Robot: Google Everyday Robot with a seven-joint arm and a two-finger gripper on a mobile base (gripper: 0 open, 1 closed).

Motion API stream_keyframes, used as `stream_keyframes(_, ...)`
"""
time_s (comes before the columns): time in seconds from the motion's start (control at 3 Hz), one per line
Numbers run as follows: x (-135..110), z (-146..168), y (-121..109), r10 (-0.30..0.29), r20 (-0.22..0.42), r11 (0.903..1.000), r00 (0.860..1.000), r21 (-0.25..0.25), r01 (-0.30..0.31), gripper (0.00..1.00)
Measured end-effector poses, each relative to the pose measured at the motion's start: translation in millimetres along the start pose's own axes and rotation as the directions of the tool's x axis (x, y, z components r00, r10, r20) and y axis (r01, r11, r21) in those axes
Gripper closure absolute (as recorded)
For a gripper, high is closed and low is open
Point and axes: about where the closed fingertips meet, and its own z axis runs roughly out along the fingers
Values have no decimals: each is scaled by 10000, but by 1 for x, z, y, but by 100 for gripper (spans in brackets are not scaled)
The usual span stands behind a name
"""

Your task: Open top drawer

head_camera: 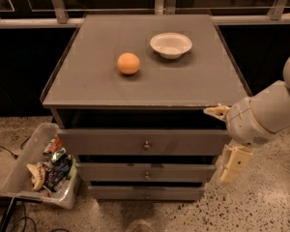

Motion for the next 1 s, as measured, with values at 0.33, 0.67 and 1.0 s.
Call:
stream_keyframes(0.33,13,20,-6,370,-274,9980,9989,515,-356,0)
stream_keyframes(0.67,37,67,-24,472,72,9883,9989,1448,-478,0)
stream_keyframes(1.0,35,71,-25,395,-37,9874,9992,1537,-385,0)
